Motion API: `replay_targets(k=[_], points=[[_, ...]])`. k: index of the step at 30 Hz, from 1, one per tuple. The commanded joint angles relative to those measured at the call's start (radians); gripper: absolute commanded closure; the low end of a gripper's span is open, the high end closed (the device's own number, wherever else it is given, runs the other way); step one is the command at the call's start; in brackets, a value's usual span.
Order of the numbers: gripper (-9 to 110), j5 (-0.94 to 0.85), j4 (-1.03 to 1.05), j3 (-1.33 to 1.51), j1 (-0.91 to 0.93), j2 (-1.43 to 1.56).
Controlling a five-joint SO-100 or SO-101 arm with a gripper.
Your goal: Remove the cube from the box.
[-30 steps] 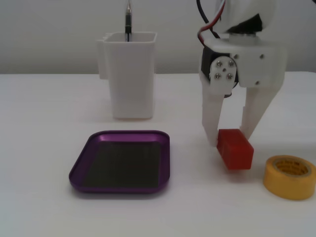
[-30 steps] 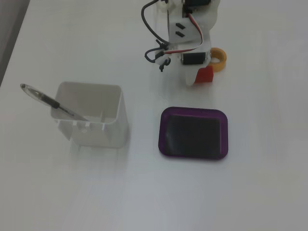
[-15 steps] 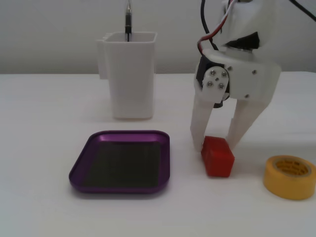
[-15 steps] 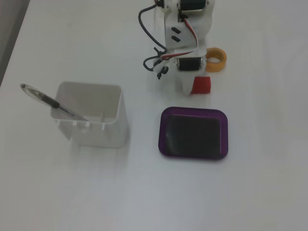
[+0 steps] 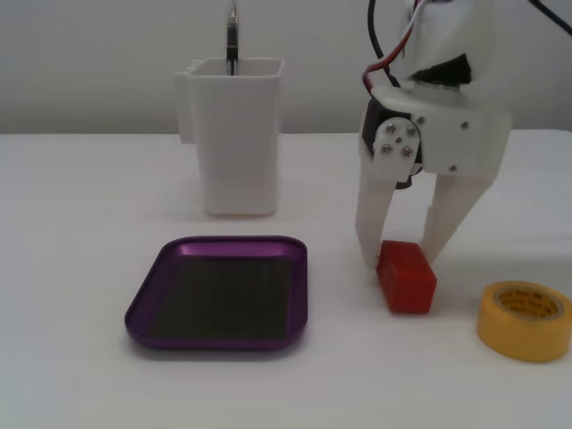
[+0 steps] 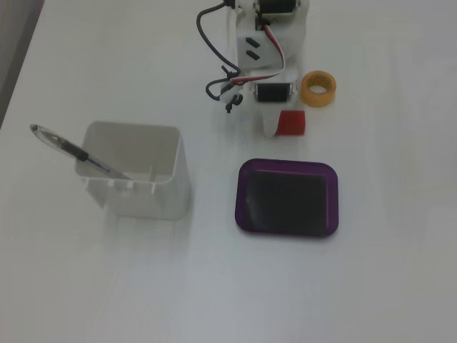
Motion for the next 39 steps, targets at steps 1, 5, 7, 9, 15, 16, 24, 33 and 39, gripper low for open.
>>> replay_targets(k=[1,5,7,9,15,16,24,33,39], points=[[94,0.008,0.040,-0.018,0.000,0.141],[84,0.008,0.101,-0.012,0.003,0.238],[82,0.008,0.135,-0.017,0.003,0.275],[82,0.008,0.156,-0.018,0.003,0.314],[82,0.008,0.198,-0.018,0.002,0.491],[82,0.008,0.206,-0.018,0.002,0.529],[82,0.012,0.264,0.040,0.002,0.900],[82,-0.002,0.249,0.442,0.015,1.345],[82,0.000,0.112,0.788,0.017,1.552]])
